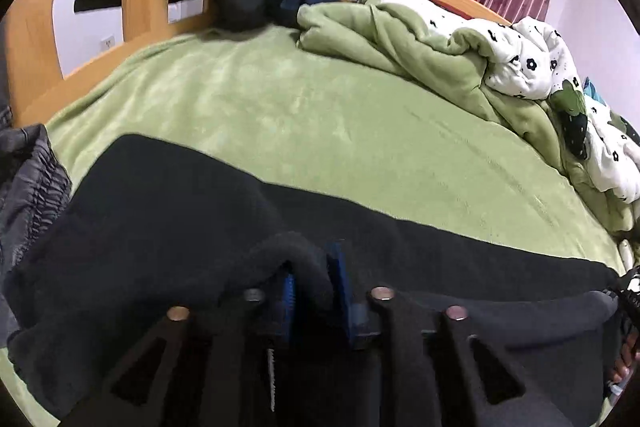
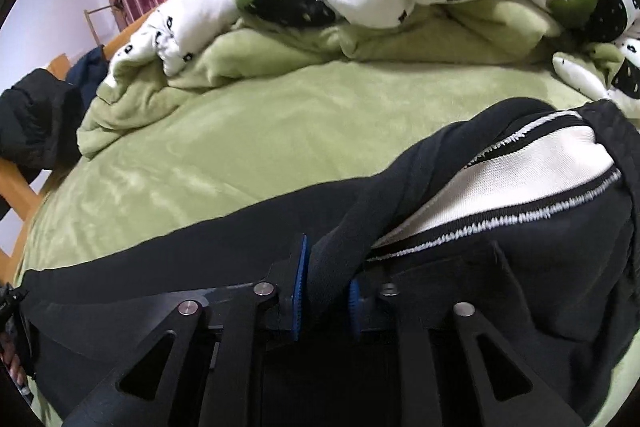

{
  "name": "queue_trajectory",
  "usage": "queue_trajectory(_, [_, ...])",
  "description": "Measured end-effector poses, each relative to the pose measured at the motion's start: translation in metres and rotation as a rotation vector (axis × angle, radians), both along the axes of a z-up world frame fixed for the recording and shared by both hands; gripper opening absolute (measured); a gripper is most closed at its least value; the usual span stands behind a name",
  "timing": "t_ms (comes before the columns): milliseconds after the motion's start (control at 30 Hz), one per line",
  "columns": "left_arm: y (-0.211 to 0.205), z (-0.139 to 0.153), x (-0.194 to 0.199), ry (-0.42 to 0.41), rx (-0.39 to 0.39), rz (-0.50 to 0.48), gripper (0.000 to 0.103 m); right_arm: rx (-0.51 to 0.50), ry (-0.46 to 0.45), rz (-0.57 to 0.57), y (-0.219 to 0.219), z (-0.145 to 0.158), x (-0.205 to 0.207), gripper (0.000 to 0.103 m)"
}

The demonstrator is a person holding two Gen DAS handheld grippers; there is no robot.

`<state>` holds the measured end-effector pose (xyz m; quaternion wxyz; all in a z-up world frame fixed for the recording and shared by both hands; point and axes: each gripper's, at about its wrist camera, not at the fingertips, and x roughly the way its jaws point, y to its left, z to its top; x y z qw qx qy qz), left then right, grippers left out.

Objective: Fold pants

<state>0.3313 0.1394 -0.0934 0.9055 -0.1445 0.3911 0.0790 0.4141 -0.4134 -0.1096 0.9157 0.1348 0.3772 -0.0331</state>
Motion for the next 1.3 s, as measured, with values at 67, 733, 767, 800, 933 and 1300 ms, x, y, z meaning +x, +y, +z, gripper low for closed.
queue_trajectory(67, [0.000,0.004,-0.008,-0.006,-0.032,-0.008,0.048,0.029,-0.010,0.010,-0.002,0.002,-0.005,0.041])
queue_trajectory(733, [-0.013,-0.047,-0.174,0.066,-0.355,-0.017,0.078,0.116,0.133,-0.015,-0.058,-0.021,-0.183,0.068])
queue_trajectory(767, [-0.012,-0.049,-0.172,0.041,-0.361,-0.011,0.078,0.128,0.146,-0.013,-0.059,-0.027,-0.180,0.068])
queue_trajectory(800, [-0.012,-0.049,-0.170,0.025,-0.356,-0.013,0.078,0.145,0.149,-0.016,-0.061,-0.036,-0.176,0.068])
queue_trajectory(933, [-0.004,-0.056,-0.147,0.006,-0.362,0.016,0.076,0.145,0.081,-0.038,-0.064,-0.039,-0.161,0.068])
queue_trajectory(1300, [0.005,-0.050,-0.116,0.012,-0.316,0.108,0.018,0.158,0.035,-0.148,-0.088,-0.034,-0.121,0.015])
